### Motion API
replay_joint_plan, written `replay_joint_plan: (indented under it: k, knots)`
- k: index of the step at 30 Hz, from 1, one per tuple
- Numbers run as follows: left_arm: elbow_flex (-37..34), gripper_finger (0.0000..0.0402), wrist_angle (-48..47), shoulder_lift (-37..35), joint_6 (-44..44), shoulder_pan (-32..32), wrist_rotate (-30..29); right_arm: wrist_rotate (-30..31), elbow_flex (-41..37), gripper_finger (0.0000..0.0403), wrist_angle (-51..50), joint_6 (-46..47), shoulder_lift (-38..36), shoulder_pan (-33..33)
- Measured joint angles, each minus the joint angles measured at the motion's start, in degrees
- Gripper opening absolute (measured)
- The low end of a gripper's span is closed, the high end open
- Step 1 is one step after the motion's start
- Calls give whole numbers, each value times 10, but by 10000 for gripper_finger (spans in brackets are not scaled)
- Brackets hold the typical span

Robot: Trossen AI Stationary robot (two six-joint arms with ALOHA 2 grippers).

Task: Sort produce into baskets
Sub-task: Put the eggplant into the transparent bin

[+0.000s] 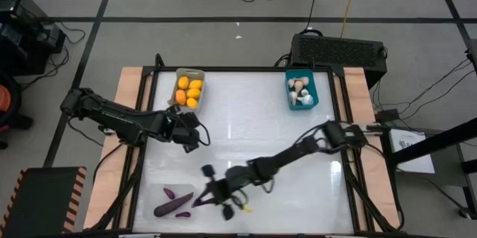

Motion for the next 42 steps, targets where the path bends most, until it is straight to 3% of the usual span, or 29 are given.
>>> replay_joint_plan:
  k: [4,10,15,26,29,34,38,42]
  knots:
    - [0,192,-35,-3,-30,-1,-1,-6,116,38,-41,-10,72,-14]
    - [0,192,-52,-4,-30,-1,-3,-11,221,38,-88,36,152,-30]
    - [0,192,-53,-4,-29,-1,-15,-10,239,52,-102,45,171,-38]
    - [0,192,-55,-4,-25,-1,-16,-11,239,148,-182,39,132,-45]
    - [0,192,-55,-4,-25,-1,-16,-11,240,160,-256,27,102,-46]
    - [0,192,-31,-4,-20,-2,-8,-10,240,164,-496,15,37,-46]
    - [0,192,20,-4,16,-5,26,-10,240,164,-715,15,-13,-40]
    - [0,192,85,-4,46,-8,74,2,239,164,-871,22,-33,-23]
